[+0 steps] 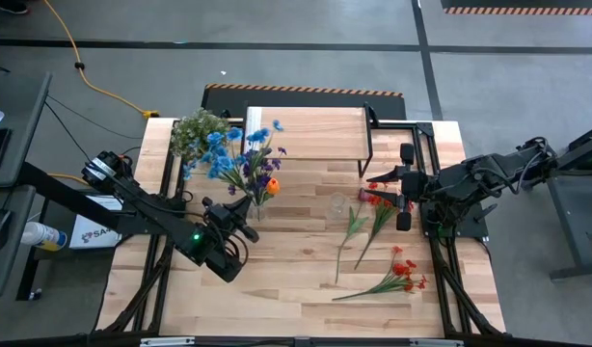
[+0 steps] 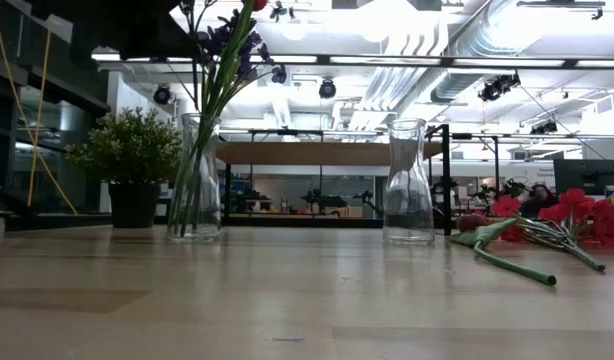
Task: Pick and place flowers into a vace then onto a shelf
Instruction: Put the blue flowers into the left transparent vase
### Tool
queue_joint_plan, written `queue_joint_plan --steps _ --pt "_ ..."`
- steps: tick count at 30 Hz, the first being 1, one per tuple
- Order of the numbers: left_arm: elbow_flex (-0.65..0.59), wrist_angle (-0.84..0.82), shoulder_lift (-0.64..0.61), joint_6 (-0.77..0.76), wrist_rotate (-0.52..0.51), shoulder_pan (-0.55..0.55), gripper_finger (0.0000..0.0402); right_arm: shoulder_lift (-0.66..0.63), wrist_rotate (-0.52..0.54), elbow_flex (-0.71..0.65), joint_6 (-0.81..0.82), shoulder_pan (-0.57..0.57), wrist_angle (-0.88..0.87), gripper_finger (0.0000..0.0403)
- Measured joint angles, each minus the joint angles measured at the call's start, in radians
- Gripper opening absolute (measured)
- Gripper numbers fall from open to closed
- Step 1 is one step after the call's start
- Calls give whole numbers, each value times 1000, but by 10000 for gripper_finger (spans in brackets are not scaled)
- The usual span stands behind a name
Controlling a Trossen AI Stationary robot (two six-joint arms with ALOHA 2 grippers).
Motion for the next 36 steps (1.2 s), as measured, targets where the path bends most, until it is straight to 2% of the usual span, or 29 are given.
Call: queue_joint_plan --steps 9,18,23,36 --pt "-42 62 0 21 -14 0 44 0 -2 0 1 0 0 94" --pt "-99 153 0 45 -24 35 44 1 -55 0 2 0 0 94" --pt "-107 172 0 45 25 74 44 2 -55 0 1 0 0 94" --pt "-107 216 0 44 53 71 44 2 -52 0 -1 0 -14 94"
